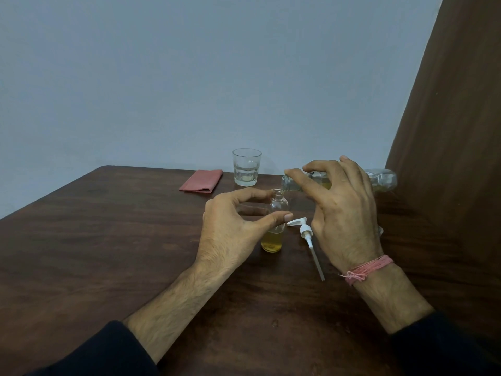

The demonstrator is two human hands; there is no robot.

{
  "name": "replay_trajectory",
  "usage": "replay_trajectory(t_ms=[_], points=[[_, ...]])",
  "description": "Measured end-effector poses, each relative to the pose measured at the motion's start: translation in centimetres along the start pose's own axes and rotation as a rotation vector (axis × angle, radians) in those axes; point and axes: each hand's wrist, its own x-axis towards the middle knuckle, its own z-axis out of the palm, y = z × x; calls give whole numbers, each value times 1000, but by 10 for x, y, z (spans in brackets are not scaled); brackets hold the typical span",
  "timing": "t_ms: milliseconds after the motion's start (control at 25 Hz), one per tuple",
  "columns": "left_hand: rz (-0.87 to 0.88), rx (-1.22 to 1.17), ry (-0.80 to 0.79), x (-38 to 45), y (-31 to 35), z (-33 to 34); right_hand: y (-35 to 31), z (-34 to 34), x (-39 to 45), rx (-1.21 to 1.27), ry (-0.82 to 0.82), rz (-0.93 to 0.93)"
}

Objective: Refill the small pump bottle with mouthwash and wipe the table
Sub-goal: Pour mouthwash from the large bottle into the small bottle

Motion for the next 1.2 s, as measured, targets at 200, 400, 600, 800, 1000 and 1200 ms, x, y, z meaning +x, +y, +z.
replay_trajectory(t_ms=[200, 400, 600, 800, 1000, 1200], points=[[3, 14, 0, 1, 0, 0, 0, 0, 0, 0, 7, 2], [5, 6, -7, 0, 0, 0, 0, 0, 0, 12, 12, 2], [5, 3, -9, 0, 1, -1, 0, 0, 1, 20, 21, -1], [7, -4, -3, 0, 0, -1, 0, 0, 1, 6, 21, 0], [7, -7, -1, 0, -1, 0, -1, -1, 1, -5, 11, 6], [7, -11, -5, 0, 1, -1, -1, -1, 1, -6, -6, 8]])
